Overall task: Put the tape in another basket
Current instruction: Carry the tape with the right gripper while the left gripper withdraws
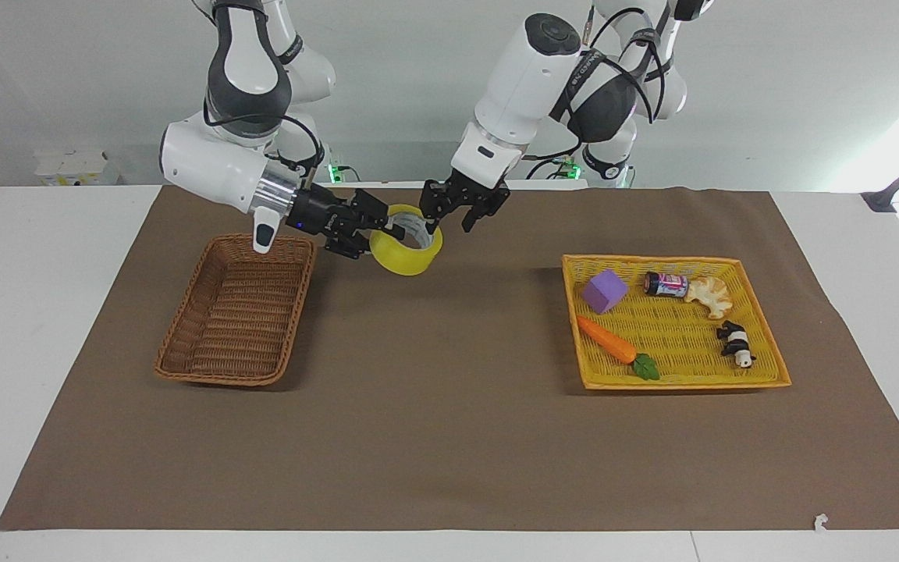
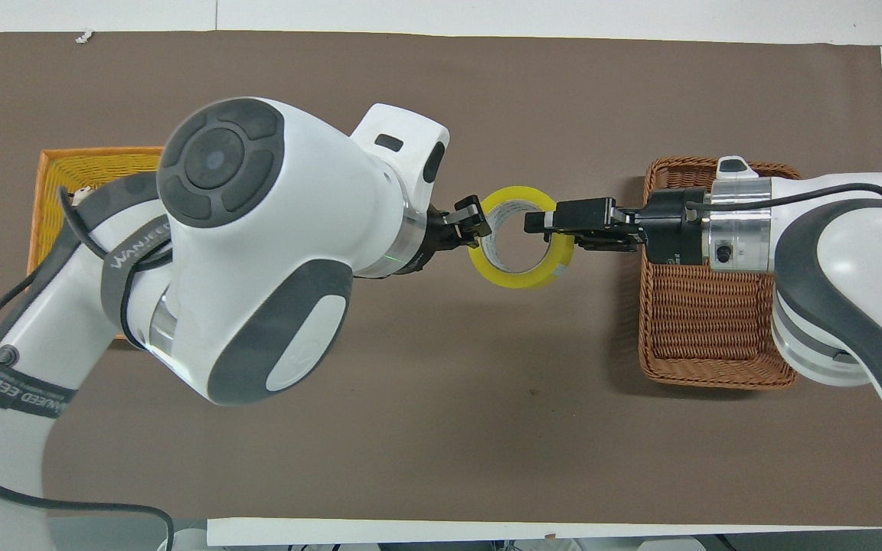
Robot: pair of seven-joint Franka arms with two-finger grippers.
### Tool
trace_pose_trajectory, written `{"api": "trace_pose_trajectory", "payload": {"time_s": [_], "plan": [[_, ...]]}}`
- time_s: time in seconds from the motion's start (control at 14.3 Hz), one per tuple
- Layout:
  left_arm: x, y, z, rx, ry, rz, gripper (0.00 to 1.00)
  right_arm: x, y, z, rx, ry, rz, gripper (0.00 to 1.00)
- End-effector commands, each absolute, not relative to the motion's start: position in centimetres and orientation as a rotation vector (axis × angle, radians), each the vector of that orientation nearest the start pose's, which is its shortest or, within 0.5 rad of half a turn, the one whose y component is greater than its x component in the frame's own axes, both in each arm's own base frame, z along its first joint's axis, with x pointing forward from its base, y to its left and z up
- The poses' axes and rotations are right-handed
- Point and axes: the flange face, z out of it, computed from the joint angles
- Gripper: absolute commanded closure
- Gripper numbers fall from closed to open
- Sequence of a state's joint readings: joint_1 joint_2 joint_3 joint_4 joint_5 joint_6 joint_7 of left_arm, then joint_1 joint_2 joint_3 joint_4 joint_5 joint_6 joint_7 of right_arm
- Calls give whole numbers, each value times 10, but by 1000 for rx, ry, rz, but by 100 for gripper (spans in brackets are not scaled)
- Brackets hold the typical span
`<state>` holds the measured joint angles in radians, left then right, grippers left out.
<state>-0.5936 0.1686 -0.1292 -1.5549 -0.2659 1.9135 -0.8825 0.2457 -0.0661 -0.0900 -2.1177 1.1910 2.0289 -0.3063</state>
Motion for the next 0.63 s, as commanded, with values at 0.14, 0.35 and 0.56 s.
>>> {"api": "trace_pose_trajectory", "payload": {"time_s": [0.14,0.35,0.56], "plan": [[500,-354,598,-3435,-460,127,1,534,97,479,-2086,211,-126,100],[544,-271,593,-3409,-488,121,0,536,73,480,-2135,225,-154,100],[573,-195,585,-3324,-591,56,0,536,54,477,-2219,199,-168,100]]}}
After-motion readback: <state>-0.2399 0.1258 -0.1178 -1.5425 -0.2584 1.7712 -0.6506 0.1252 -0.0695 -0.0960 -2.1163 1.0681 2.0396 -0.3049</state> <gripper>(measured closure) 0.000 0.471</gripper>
